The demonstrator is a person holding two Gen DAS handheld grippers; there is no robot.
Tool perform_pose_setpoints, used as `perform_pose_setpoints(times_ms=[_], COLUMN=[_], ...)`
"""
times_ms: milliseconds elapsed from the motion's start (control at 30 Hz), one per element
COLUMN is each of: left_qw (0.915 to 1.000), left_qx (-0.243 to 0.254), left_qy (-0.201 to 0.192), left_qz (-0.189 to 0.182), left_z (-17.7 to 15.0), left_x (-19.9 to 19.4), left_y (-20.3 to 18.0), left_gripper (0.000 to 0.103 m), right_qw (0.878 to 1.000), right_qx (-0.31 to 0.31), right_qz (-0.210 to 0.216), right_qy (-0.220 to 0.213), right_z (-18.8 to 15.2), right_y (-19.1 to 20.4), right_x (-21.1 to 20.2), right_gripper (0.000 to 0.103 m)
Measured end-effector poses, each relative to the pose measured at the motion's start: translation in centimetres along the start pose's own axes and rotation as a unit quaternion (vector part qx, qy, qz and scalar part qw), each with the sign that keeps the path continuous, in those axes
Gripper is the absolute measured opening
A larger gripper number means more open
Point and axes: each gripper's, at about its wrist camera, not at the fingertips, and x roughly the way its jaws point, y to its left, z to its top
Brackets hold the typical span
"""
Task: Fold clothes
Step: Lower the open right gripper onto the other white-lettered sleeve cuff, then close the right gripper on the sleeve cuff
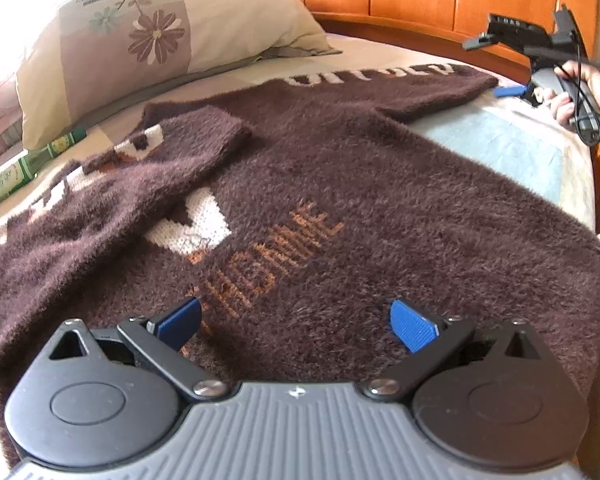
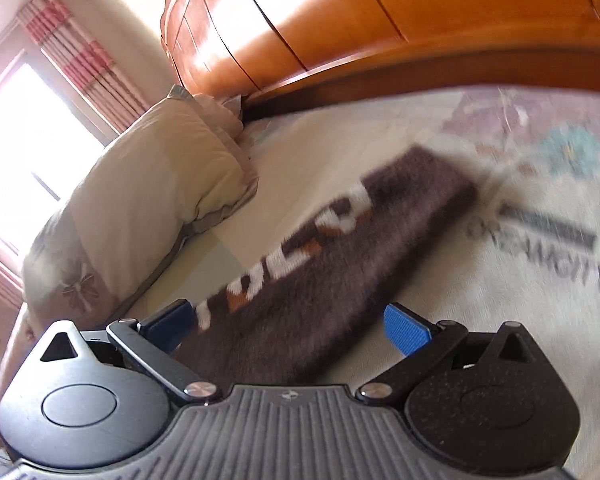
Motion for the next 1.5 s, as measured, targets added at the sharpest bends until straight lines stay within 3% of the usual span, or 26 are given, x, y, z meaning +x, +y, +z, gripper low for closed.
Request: perform_pose_setpoints(times_ms=[133,233,400,600,833,967,1333,1367,1500], left_qw=[1.0,1.0,0.9994,0.9997,0.9996,0.9995,0.9993,0.9993,0.9993], left_qx=[-0.001,-0.001,-0.015,-0.001,-0.013,-0.013,-0.015,-0.015,-0.013], left_qy=[-0.004,-0.001,-0.009,0.008,0.013,0.013,0.011,0.011,0.01], left_qz=[-0.008,-0.003,-0.03,-0.023,-0.023,-0.026,-0.033,-0.033,-0.034], left_z=[0.1,0.2,0.3,0.1,-0.1,-0.2,-0.3,-0.3,-0.4], left_x=[-0.3,-0.2,-0.5,0.3,0.8,0.9,1.1,1.1,1.1], left_y=[0.1,0.1,0.6,0.3,0.9,1.0,1.4,1.4,1.3], left_gripper=[0.1,0.1,0.1,0.1,0.1,0.1,0.101,0.101,0.101], right_qw=[1.0,0.999,0.998,0.997,0.997,0.998,0.996,0.995,0.995], right_qx=[0.027,0.035,0.039,0.04,-0.009,-0.003,0.0,0.006,0.033], right_qz=[0.008,0.018,0.037,0.061,0.042,0.038,0.069,0.067,0.063], right_qy=[0.009,-0.002,-0.021,-0.04,-0.058,-0.059,-0.065,-0.067,-0.076], right_z=[-0.9,-1.0,-0.4,0.8,1.2,2.4,2.8,2.8,3.2], right_y=[-1.4,-1.9,-2.7,-3.4,-2.3,-2.4,-3.8,-4.0,-5.1], right_x=[0.3,0.9,1.7,2.8,4.6,5.7,5.8,5.8,5.6], right_gripper=[0.103,0.103,0.103,0.103,0.103,0.103,0.103,0.102,0.079])
